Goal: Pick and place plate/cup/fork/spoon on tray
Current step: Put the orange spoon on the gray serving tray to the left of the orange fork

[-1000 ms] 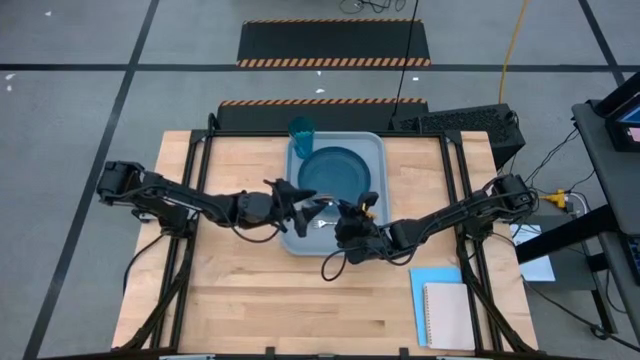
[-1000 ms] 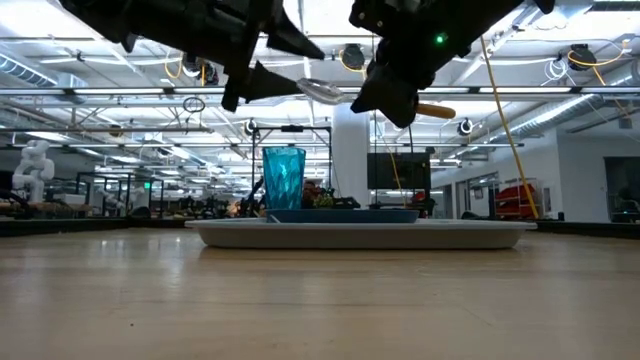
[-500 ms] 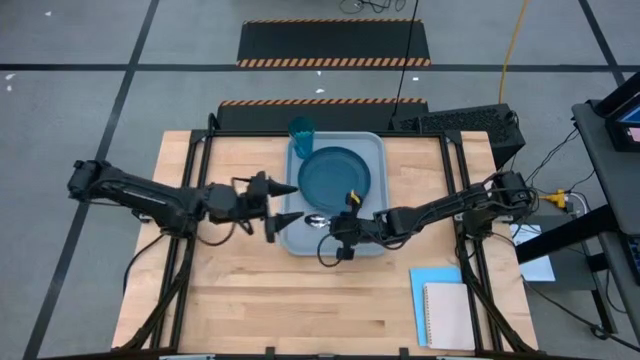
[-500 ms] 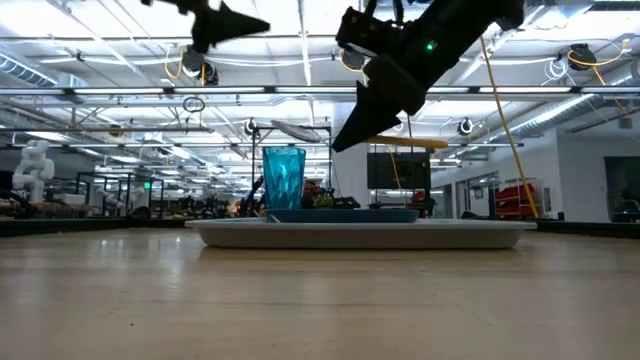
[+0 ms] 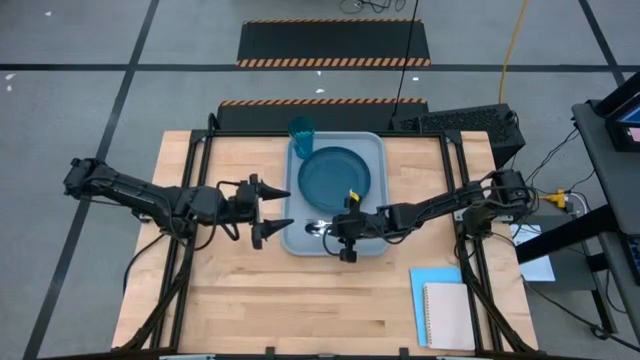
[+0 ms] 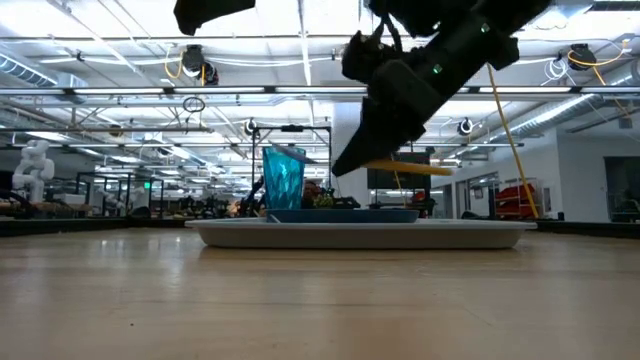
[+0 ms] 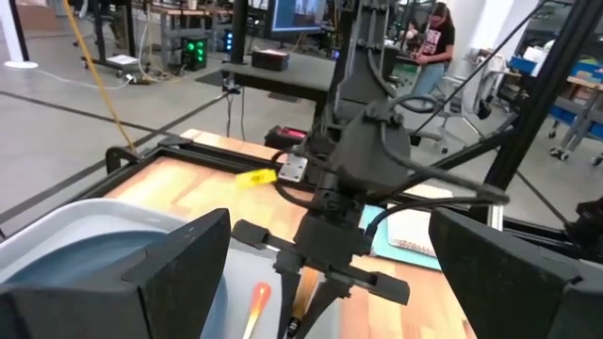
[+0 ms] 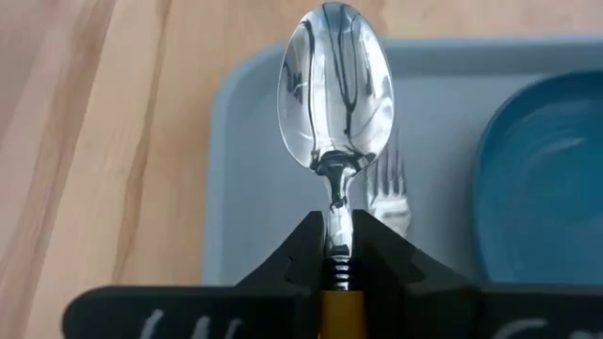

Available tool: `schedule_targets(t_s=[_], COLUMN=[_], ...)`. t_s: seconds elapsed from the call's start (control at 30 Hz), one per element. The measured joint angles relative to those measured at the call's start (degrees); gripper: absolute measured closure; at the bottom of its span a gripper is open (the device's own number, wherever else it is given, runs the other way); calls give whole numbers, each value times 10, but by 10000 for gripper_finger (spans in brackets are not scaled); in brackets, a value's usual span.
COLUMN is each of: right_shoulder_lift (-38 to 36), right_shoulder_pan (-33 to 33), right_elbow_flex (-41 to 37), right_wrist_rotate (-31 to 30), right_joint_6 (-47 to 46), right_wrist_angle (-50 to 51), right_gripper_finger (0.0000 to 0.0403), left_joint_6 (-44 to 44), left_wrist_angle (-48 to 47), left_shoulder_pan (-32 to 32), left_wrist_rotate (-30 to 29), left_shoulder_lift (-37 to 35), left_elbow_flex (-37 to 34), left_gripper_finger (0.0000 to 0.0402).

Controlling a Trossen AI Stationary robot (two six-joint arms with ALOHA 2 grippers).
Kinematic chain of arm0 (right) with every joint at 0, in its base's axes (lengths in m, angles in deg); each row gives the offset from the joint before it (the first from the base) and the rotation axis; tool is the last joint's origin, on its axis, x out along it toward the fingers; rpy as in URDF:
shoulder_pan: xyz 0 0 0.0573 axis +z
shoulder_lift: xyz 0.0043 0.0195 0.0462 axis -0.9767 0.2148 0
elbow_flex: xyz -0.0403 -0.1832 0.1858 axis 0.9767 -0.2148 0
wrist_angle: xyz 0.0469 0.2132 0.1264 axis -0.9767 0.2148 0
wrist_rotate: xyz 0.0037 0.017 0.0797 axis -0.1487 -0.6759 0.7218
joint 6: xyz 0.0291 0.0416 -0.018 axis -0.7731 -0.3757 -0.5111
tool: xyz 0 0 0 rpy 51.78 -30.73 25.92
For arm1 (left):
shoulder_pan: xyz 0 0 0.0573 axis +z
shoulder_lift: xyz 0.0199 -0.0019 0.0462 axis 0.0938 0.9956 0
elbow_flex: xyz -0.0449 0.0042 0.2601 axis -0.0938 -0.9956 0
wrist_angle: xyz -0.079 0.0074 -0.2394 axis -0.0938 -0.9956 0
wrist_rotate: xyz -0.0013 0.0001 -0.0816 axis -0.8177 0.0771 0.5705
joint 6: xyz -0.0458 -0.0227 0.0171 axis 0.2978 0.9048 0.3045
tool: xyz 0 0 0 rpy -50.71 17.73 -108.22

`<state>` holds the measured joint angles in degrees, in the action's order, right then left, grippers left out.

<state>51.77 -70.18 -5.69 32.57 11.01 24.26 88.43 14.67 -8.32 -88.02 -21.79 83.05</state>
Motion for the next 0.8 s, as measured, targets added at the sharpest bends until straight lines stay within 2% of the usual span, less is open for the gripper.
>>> schedule_targets(t_s=[0.13,0.3,0.47,0.7,0.8], right_shoulder_lift=[0,0,0,26,54], right_shoulder_pan=[-3,-3,-3,-3,-3], right_elbow_flex=[-13,-35,-43,-43,-43], right_wrist_rotate=[27,29,27,35,42], right_joint_6=[-1,0,0,3,20], right_wrist_angle=[-4,-54,-59,-104,-134], right_gripper_finger=[371,370,370,370,370], left_joint_6=[-3,-10,-24,-64,-73], left_wrist_angle=[0,2,2,1,1], left_shoulder_pan=[0,2,2,-1,-7], left_wrist_rotate=[0,0,2,76,78], left_shoulder_lift=[0,0,0,0,0], left_elbow_flex=[0,0,0,0,0], left_gripper_finger=[37,37,37,40,63])
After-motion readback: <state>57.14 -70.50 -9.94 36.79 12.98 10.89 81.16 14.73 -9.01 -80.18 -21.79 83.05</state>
